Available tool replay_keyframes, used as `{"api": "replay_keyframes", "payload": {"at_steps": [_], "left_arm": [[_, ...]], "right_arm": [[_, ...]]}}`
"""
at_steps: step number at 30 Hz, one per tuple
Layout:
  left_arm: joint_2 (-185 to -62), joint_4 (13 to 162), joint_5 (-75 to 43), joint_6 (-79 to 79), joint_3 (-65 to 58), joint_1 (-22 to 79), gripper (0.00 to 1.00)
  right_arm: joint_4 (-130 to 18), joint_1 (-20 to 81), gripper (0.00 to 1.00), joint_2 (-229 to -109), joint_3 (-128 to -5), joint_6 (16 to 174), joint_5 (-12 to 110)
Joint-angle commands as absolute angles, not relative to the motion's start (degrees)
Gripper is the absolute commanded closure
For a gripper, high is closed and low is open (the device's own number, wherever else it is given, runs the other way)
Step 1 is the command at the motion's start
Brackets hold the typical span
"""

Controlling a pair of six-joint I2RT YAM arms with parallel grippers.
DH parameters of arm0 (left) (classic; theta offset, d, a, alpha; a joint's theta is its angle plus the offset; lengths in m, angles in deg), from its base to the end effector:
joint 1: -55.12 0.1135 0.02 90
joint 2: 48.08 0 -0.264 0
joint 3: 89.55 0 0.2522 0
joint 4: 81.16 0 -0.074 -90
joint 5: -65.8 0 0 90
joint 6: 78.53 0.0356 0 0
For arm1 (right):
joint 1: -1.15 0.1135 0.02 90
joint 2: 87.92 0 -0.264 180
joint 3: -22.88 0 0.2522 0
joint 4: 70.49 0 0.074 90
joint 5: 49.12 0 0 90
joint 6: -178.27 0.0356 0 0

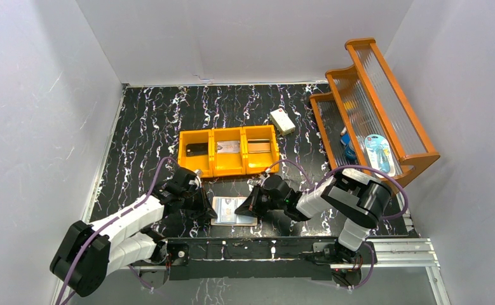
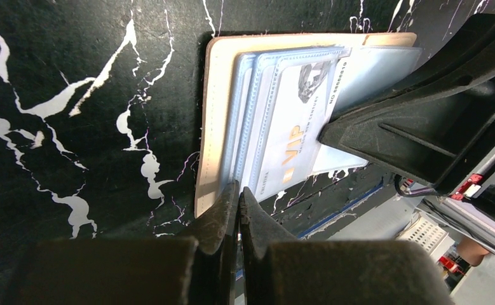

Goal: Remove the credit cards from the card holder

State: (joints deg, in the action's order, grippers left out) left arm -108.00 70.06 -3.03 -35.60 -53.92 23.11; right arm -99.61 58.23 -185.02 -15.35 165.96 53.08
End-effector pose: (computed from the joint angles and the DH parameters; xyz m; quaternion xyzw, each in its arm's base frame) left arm 0.1475 -0.1074 0.1525 -0.0645 0.9320 -0.3326 0.1292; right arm 0.1445 0.2370 0.1056 0.1014 0.8557 0.4960 0.1071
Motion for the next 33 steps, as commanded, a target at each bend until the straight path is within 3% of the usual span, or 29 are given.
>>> {"api": "replay_keyframes", "payload": {"at_steps": [1, 6, 10, 18, 27, 33], "left_arm": [[-106.01, 68.64, -2.52, -34.76, -52.75, 23.1, 0.98], [-104.86, 69.08, -1.88, -32.95, -48.85, 22.8, 0.81], [-107.55, 70.59, 0.49, -31.18, -46.3, 21.85, 0.77], [-116.17, 72.02, -0.93, -34.18, -49.98, 20.78, 0.81], [-118.31, 72.25, -3.95, -34.27, -51.81, 19.96, 0.85], [-119.35, 71.11, -5.76, -34.65, -51.99, 19.87, 0.88]], "right_arm": [[-96.15, 57.86, 0.95, -184.36, -15.84, 165.71, 53.0], [-93.74, 57.82, 0.95, -186.14, -16.84, 166.36, 53.61], [-93.07, 57.84, 0.95, -186.4, -16.98, 166.57, 53.36], [-92.37, 57.84, 0.92, -185.92, -17.24, 166.41, 53.35], [-95.09, 57.49, 0.82, -186.03, -17.89, 166.28, 55.88], [-85.55, 56.46, 0.99, -182.93, -18.71, 163.46, 52.91]]}}
